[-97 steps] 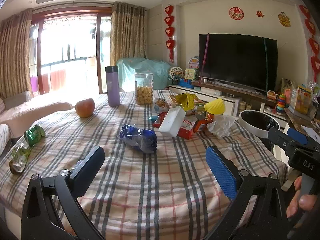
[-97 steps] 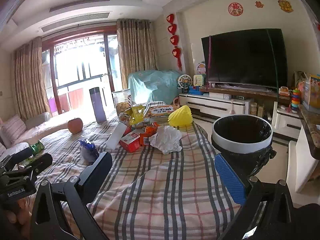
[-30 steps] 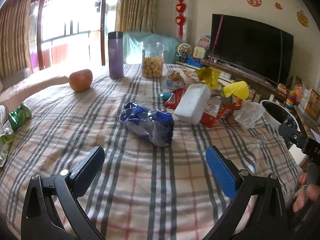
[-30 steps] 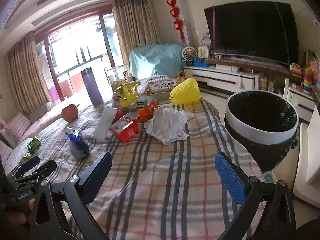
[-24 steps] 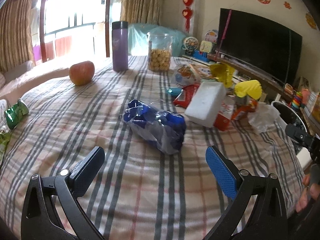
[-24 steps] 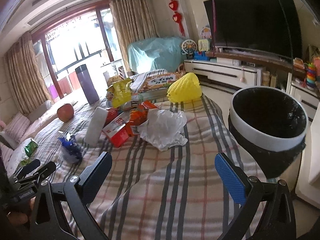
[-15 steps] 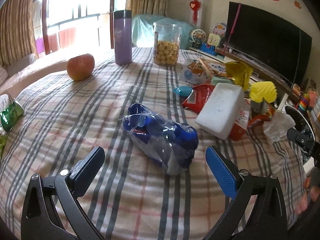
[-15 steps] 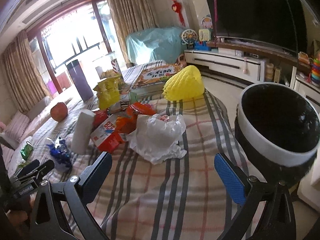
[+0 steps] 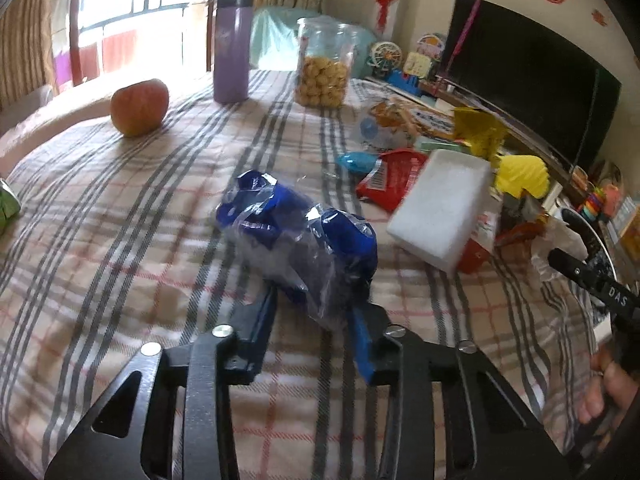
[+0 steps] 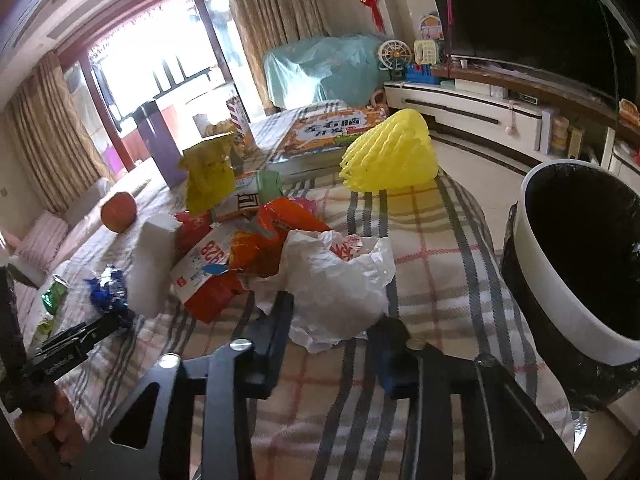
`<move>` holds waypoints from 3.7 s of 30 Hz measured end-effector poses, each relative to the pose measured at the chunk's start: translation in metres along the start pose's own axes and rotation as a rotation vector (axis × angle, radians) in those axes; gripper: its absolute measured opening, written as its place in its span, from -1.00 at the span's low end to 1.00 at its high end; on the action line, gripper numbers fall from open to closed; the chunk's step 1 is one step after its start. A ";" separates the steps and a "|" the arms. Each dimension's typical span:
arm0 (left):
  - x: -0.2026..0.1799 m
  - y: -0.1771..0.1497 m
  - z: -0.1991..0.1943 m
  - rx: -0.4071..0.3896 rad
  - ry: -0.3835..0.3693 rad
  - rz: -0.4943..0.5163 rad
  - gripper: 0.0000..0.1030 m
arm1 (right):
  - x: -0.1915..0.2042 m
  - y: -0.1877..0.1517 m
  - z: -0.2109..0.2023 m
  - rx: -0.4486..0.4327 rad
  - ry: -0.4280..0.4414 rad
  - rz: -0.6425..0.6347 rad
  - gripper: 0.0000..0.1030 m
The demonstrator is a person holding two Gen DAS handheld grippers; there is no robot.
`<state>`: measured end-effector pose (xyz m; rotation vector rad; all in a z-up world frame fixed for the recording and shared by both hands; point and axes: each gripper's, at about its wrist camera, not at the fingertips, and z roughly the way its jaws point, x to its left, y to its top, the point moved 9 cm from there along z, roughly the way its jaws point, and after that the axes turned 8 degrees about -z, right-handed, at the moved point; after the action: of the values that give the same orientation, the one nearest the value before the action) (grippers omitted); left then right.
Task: Collect trash
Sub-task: 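Grasp the blue plastic bag with the left tool while the right tool grasps the white tissue, then carry both items over the black bin and open both tools to drop them, then move both tools back to the bed toward the white foam block and orange wrapper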
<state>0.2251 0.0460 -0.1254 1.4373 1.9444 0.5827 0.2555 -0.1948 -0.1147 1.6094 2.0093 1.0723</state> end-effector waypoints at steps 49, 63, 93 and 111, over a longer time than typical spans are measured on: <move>-0.289 -0.064 -0.032 0.038 -0.417 0.471 -0.53 | -0.154 -0.022 -0.117 -0.109 -0.116 0.236 -0.52; -0.354 -0.059 -0.006 0.059 -0.447 0.559 -0.53 | -0.196 -0.007 -0.109 -0.090 -0.119 0.263 -0.52; -0.384 -0.053 0.021 0.094 -0.425 0.574 0.16 | -0.245 0.001 -0.094 -0.042 -0.143 0.329 0.18; -0.272 -0.052 -0.012 0.050 -0.349 0.380 0.43 | -0.177 -0.006 -0.113 -0.111 -0.114 0.287 0.79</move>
<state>0.2349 -0.2286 -0.0894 1.8211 1.4348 0.4133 0.2264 -0.3997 -0.0780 1.8932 1.6510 1.1388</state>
